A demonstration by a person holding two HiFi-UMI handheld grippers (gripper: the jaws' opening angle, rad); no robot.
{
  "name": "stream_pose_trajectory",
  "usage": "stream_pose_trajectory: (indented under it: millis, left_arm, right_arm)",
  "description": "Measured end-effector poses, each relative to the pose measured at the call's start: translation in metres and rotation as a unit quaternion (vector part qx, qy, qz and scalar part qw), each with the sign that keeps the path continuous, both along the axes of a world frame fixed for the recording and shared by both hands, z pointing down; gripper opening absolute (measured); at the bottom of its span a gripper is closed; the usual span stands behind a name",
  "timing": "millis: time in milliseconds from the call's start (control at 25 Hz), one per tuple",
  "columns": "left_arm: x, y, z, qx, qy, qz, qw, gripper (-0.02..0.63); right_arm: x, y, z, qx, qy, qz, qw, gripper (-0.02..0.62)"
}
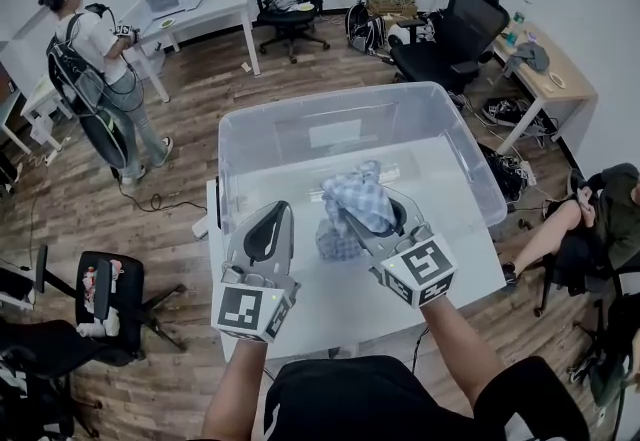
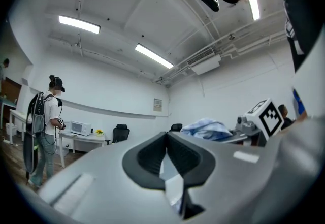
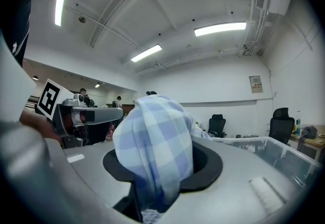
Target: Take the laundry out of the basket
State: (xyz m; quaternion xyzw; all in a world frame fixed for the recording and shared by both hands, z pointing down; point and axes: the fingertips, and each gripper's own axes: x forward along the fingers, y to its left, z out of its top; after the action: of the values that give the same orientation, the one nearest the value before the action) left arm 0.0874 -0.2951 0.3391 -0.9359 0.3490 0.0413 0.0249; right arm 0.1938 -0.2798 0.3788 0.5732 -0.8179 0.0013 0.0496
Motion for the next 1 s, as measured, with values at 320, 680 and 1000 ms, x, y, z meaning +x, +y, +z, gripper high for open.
stream_pose_trajectory:
  millis: [320, 680, 1000]
  left_arm:
    - [0.006, 0.02, -0.006, 0.005, -0.003, -0.003, 1.0, 0.008]
    - [0.013, 0.047, 0.007, -0.002, -0.014, -0.005, 0.9999, 0.008]
    - [0.009, 0.061, 0.008, -0.002, -0.016, -0.014, 0.9998, 0.008]
  right_arm:
    - [0.002, 0.017, -0.004, 0.002, -0.013, -0.005, 1.0, 0.183]
    - [0.008, 0.033, 0.003, 0.001, -0.023, -0.01, 1.0, 0.183]
    - [0.005, 0.044, 0.004, 0.002, -0.029, -0.016, 0.999, 0.184]
